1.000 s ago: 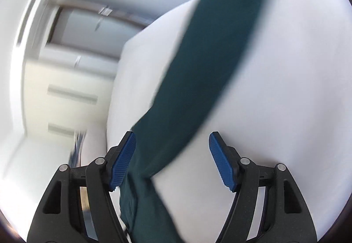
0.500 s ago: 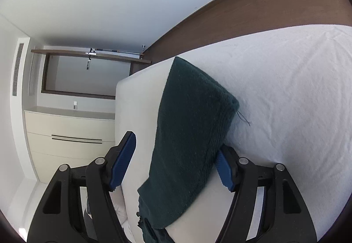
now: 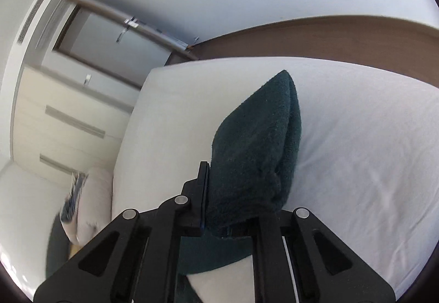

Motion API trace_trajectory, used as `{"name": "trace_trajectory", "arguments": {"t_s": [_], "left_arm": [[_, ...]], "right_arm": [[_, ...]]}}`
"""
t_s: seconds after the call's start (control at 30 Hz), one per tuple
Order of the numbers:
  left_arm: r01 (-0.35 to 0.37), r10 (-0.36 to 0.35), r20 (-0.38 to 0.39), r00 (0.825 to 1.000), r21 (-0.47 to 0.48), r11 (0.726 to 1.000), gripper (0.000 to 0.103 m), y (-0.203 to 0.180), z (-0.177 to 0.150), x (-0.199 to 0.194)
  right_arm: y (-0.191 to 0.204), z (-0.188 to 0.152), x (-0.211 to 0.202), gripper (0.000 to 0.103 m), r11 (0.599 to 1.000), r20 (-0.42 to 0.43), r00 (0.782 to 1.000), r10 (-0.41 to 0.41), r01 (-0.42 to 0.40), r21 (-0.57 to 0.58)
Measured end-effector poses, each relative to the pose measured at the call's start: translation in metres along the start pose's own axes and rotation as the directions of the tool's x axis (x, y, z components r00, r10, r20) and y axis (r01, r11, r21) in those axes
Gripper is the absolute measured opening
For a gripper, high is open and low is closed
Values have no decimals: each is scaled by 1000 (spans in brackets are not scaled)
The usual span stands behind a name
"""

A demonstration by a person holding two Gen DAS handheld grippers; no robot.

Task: Fold small clothes

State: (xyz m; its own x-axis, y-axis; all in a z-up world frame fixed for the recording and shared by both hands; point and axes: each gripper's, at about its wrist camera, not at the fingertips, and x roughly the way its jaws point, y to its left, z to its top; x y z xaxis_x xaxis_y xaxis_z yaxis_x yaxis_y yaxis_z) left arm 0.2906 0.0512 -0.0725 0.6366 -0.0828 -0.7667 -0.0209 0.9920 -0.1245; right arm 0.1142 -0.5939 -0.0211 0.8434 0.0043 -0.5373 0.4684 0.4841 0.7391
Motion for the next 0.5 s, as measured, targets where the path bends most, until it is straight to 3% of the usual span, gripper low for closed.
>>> {"name": "trace_trajectory", "arguments": {"t_s": [0.07,0.13,0.17,0.23,0.33,0.37,0.47,0.5], "left_arm": [[79,-78,37,996,-28,996,61,-13,5,-23],[162,-161,54,985,-11,987,76,-36,12,-41],[205,-204,47,978,-12,979,79,-45,14,-45],[335,-335,5,942,-30,942,80,-67,19,-50],[513,-526,-86,846,-131,848,80,-91,18,-36],[548,-573,-113,812,-195,814,80,-95,15,-27],[601,-693,-171,701,-380,703,80,-104,4,5],[602,-704,-186,685,-400,691,80,-108,1,11]], "right_arm": [[50,-26,8,9,989,-55,998,25,-33,-144],[99,-64,18,9,959,-121,991,57,-88,-270],[117,-84,25,9,944,-155,986,68,-114,-311],[151,-134,39,9,898,-239,968,74,-169,-406],[183,-212,61,9,824,-318,948,29,-203,-530],[177,-246,46,9,814,-336,942,19,-210,-541],[182,-292,64,9,772,-371,928,-32,-213,-598],[178,-322,69,9,757,-382,923,-55,-211,-618]]}}
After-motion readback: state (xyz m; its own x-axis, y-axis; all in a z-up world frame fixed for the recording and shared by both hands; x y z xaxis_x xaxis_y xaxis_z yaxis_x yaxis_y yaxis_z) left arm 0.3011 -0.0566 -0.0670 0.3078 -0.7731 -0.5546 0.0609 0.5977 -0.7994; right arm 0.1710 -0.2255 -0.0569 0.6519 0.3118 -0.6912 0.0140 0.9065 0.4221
